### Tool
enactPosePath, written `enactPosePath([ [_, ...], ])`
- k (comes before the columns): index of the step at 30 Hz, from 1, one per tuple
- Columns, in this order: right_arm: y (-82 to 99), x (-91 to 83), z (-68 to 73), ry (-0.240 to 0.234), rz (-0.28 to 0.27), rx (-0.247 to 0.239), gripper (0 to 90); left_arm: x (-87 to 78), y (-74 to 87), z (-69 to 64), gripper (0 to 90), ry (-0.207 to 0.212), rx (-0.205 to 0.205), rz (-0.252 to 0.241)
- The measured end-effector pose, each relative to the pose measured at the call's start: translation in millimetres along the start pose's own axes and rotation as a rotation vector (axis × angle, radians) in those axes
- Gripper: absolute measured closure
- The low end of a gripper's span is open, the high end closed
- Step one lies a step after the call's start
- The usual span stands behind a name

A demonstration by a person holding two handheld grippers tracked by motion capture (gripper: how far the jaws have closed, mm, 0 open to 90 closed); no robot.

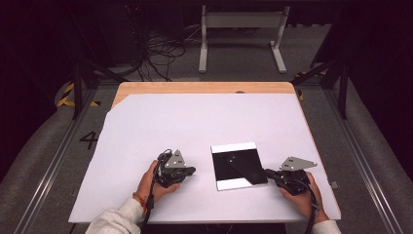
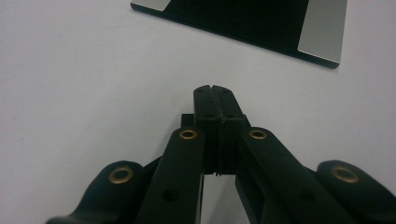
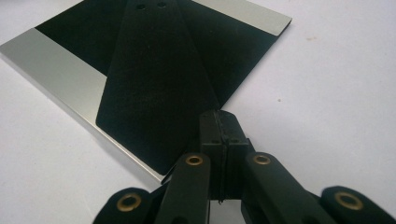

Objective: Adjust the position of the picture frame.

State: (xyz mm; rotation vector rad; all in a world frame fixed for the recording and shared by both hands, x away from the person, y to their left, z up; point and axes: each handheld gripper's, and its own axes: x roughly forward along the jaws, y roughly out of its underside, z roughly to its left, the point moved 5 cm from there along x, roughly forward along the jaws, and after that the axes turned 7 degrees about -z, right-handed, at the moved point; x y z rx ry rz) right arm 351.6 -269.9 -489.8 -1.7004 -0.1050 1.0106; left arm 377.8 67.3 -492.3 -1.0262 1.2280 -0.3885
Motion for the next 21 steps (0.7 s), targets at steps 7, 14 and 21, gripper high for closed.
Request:
enactPosePath([
  [7,-1.1,1.4,4.3,-0.012,0.003,-0.005,90.0,7.1,-3.7,-2.8,89.5,0.008,0.012,0.009],
  [14,-2.4,3.6,10.1,-0.025,0.001,-0.009,90.0,12.8,-5.9,-4.9,89.4,0.02,0.024,0.023],
  [21,-4.3,6.4,17.0,-0.041,0.003,-0.022,90.0,13.4,-5.9,-5.1,89.2,0.022,0.029,0.025],
])
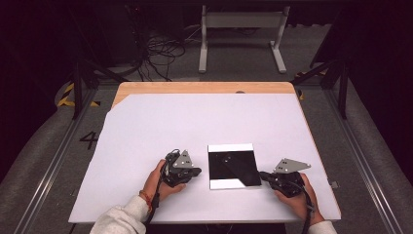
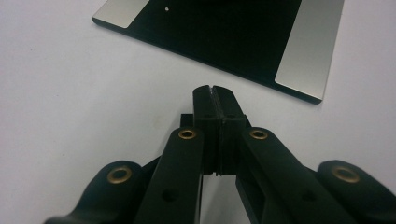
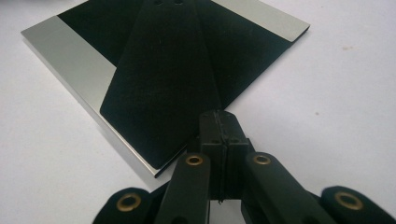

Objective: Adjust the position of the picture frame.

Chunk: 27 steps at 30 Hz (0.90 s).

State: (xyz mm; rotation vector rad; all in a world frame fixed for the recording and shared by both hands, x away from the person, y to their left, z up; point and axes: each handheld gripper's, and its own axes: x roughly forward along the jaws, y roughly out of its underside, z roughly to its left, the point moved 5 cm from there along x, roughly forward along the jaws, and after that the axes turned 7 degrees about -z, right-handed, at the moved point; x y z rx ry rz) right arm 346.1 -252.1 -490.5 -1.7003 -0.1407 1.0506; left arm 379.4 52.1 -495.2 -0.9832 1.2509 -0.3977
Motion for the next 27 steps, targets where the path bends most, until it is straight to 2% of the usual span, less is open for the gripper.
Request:
enactPosePath([
  [6,-1.7,2.3,5.1,-0.008,0.004,-0.01,90.0,0.4,0.4,-0.1,89.0,0.004,-0.001,0.003],
  [10,-2.8,3.4,7.7,0.002,0.011,-0.034,90.0,0.6,0.3,0.4,89.3,0.002,0.0,0.001],
  [27,-4.7,6.6,11.6,-0.004,0.009,-0.032,90.0,1.1,1.7,1.4,89.0,0.002,-0.005,0.011],
])
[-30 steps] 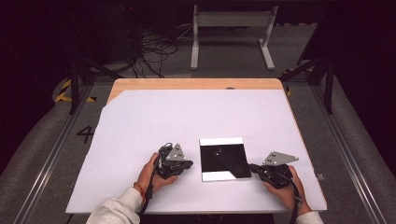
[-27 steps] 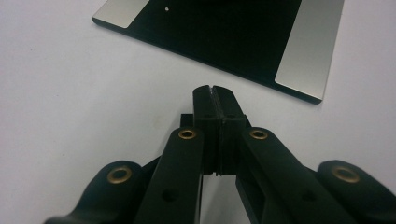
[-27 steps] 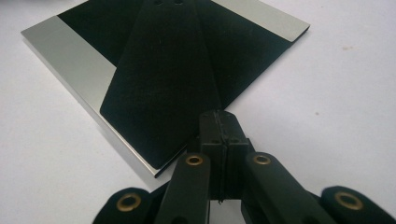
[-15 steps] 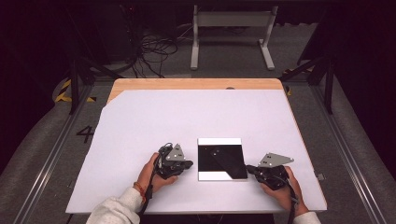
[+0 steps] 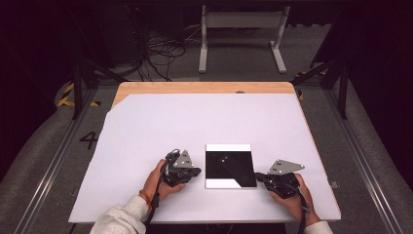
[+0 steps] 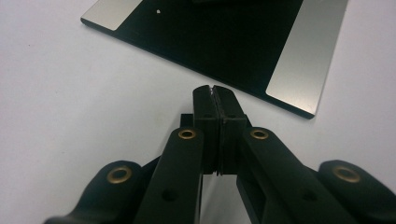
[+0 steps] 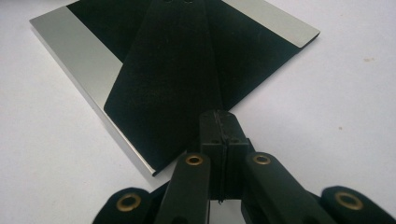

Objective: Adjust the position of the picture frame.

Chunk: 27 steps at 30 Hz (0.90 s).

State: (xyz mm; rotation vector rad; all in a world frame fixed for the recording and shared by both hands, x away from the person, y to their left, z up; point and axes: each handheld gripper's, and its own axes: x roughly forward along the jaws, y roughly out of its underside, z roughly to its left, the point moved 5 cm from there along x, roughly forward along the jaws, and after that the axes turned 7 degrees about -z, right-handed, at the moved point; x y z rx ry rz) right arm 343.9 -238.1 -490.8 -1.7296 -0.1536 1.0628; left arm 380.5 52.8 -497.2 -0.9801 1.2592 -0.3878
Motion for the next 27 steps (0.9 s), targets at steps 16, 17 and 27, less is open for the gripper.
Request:
enactPosePath([
  [16,-0.5,1.5,2.4,0.003,-0.003,0.001,90.0,0.4,0.5,-0.4,89.8,0.009,0.007,-0.009],
  [17,-0.5,1.5,2.4,0.003,-0.003,0.001,90.0,0.4,0.5,-0.5,89.8,0.01,0.008,-0.009],
  [27,-4.0,7.1,6.6,0.005,-0.004,0.003,90.0,0.7,0.7,-3.1,89.8,0.02,0.008,-0.009],
])
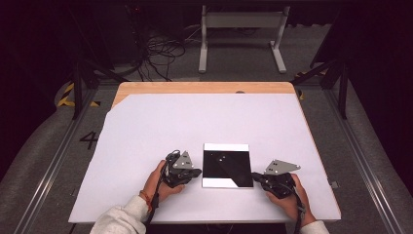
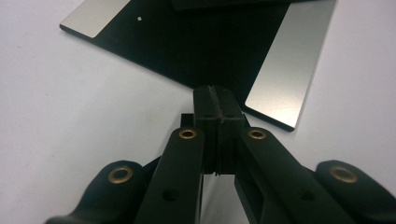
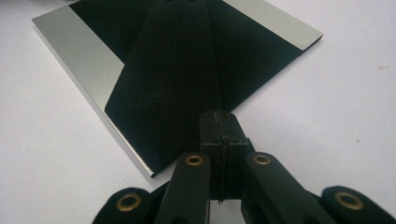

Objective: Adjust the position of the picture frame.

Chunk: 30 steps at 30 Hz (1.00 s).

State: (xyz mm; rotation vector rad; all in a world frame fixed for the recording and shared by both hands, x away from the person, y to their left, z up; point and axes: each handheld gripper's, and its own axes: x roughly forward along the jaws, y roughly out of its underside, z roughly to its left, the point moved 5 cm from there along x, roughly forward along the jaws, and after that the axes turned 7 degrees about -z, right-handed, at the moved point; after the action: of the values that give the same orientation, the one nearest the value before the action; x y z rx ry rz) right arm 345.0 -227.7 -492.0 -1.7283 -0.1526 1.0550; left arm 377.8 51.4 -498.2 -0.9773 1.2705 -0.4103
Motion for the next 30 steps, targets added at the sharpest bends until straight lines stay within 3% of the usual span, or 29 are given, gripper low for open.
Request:
enactPosePath([
  [8,-2.4,4.2,1.3,-0.009,-0.003,0.011,90.0,-0.3,0.5,-1.5,89.9,0.016,-0.005,-0.002],
  [12,-3.5,6.1,1.1,-0.013,-0.002,0.019,90.0,-1.0,3.0,-0.8,89.9,0.03,-0.028,-0.021],
  [20,-5.5,9.0,2.5,-0.006,-0.003,0.02,90.0,-2.6,3.6,-2.3,90.0,0.034,-0.023,-0.01],
  [30,-8.5,12.8,1.0,-0.009,-0.002,0.037,90.0,-7.5,7.3,-7.2,90.0,0.073,-0.022,-0.007],
])
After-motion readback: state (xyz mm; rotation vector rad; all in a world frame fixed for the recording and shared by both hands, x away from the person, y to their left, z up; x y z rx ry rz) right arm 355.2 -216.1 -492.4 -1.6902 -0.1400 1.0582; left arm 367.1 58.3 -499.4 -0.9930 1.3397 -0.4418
